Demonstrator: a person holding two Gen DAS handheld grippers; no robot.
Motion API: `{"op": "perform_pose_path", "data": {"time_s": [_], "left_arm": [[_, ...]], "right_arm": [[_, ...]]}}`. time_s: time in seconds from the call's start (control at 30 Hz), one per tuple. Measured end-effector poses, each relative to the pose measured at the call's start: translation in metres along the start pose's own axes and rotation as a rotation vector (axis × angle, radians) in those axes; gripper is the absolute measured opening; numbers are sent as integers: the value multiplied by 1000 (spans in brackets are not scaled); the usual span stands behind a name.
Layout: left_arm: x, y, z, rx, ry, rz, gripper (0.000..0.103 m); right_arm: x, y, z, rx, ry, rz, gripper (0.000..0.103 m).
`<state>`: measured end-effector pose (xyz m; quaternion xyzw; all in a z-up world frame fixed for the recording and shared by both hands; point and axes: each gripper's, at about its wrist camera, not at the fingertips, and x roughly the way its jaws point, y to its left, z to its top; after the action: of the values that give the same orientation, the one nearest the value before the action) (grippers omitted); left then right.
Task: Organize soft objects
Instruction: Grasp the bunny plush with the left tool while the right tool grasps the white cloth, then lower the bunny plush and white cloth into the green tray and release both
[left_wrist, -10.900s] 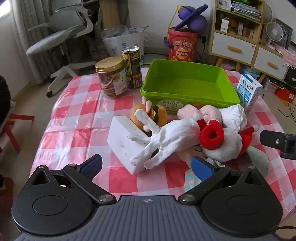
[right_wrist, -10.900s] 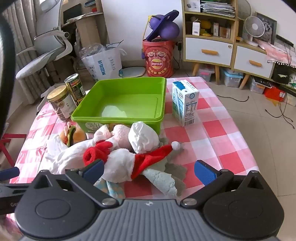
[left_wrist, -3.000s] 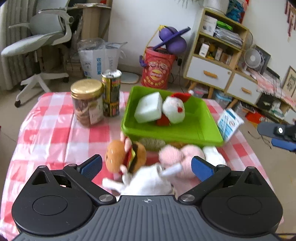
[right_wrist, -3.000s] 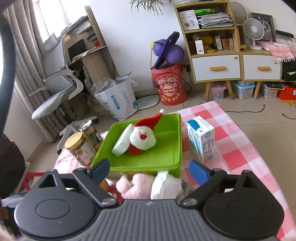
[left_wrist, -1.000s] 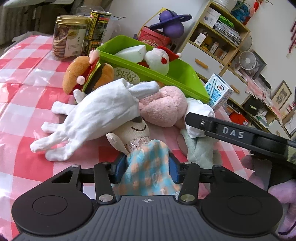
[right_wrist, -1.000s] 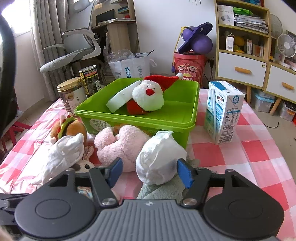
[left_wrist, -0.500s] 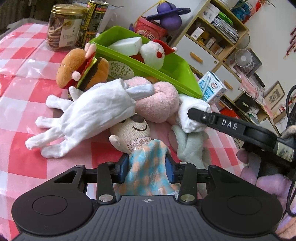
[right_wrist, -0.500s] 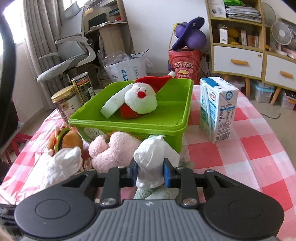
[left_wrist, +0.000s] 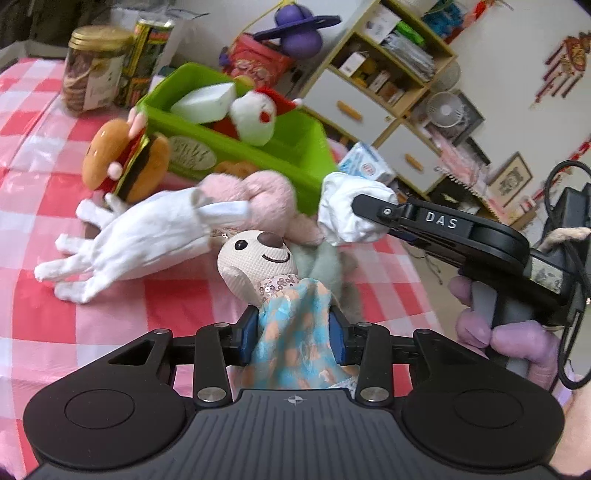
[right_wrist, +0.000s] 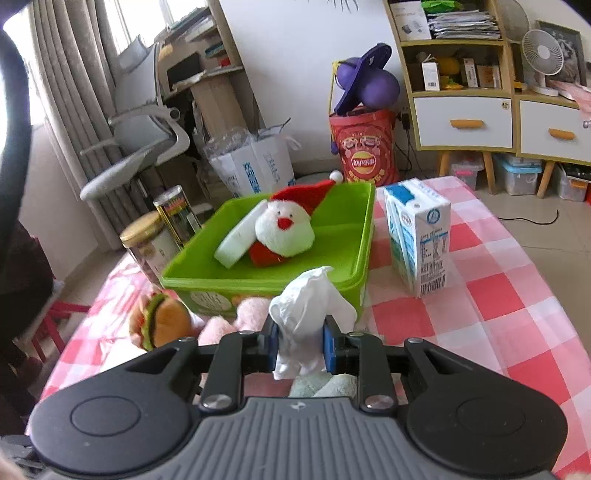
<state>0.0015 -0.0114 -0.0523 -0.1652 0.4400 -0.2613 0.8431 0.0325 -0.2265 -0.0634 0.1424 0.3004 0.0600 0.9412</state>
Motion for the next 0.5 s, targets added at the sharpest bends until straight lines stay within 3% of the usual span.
{"op": "perform_pose_path", "data": {"time_s": [0.27,0.5], "left_arm": [[-24,-20,13,47,-81,-55,39],[-36,-23,51,24,-165,-58,39]], "right_arm": [[-22,-1,17,49,-62,18,13],[-23,-5,35,112,-106,37,13]]}}
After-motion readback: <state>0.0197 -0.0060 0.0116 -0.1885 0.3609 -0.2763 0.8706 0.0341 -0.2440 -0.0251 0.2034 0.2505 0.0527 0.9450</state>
